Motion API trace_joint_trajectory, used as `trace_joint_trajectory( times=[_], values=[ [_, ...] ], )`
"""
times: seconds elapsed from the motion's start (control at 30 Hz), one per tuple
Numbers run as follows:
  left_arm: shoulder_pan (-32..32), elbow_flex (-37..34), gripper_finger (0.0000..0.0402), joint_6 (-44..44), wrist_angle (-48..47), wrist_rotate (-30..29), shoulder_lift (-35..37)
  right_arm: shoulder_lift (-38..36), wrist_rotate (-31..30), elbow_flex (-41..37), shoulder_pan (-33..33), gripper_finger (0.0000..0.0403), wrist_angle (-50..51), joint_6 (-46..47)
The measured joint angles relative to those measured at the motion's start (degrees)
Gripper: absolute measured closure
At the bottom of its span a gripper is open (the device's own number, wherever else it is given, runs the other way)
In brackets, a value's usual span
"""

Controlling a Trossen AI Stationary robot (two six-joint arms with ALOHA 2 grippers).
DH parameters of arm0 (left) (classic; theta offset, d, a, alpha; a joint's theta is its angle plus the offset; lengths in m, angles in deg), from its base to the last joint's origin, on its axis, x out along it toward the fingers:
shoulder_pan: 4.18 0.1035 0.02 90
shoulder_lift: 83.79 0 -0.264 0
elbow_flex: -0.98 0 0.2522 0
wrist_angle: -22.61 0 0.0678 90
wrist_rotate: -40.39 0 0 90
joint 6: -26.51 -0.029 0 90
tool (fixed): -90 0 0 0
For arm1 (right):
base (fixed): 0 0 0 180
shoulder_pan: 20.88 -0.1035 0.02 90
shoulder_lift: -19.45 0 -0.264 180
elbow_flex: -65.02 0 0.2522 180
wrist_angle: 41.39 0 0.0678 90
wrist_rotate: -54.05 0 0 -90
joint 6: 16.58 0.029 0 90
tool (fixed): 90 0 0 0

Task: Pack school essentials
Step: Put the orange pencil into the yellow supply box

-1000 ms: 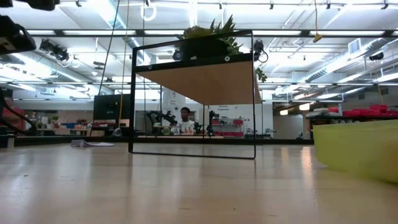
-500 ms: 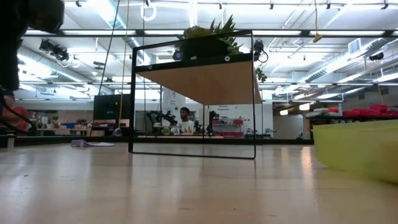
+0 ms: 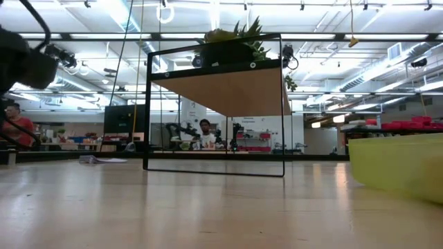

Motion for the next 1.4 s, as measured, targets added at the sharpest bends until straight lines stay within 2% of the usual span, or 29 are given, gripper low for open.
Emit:
trace_joint_trajectory(
  times=[0.07,0.17,0.27,0.4,0.57,0.67,0.77,1.1,1.4],
  values=[
    [0.71,-2.12,0.0362,1.34,0.89,2.88,2.58,-0.02,-0.20,0.00,0.25,0.0286,0.01,-0.26],
    [1.62,-3.69,0.0358,5.09,-2.78,6.87,6.33,-0.07,-0.27,0.00,1.03,0.0286,0.33,-0.23],
    [1.69,-3.75,0.0347,9.47,-5.87,7.47,8.87,0.01,-0.42,0.00,1.60,0.0286,0.33,-0.06],
    [1.66,-3.80,0.0318,14.82,-9.84,8.50,9.11,0.15,-0.44,0.00,2.27,0.0286,0.31,0.10],
    [1.66,-4.29,0.0270,17.80,-9.90,9.19,8.22,0.15,-1.37,0.00,2.27,0.0286,0.26,0.58],
    [1.66,-4.29,0.0256,18.62,-9.50,9.18,7.09,0.15,-1.57,0.00,2.27,0.0286,0.23,0.62],
    [1.66,-4.29,0.0257,19.25,-9.25,9.20,5.20,0.14,-1.72,0.00,2.27,0.0286,0.17,0.84],
    [1.62,-4.29,0.0300,20.47,-5.49,9.18,-0.61,0.14,-1.73,0.00,2.27,0.0286,0.13,1.58],
    [1.53,-4.04,0.0311,21.40,-4.94,8.94,-2.84,0.13,-1.72,0.00,2.27,0.0286,0.13,1.56]
  ],
)
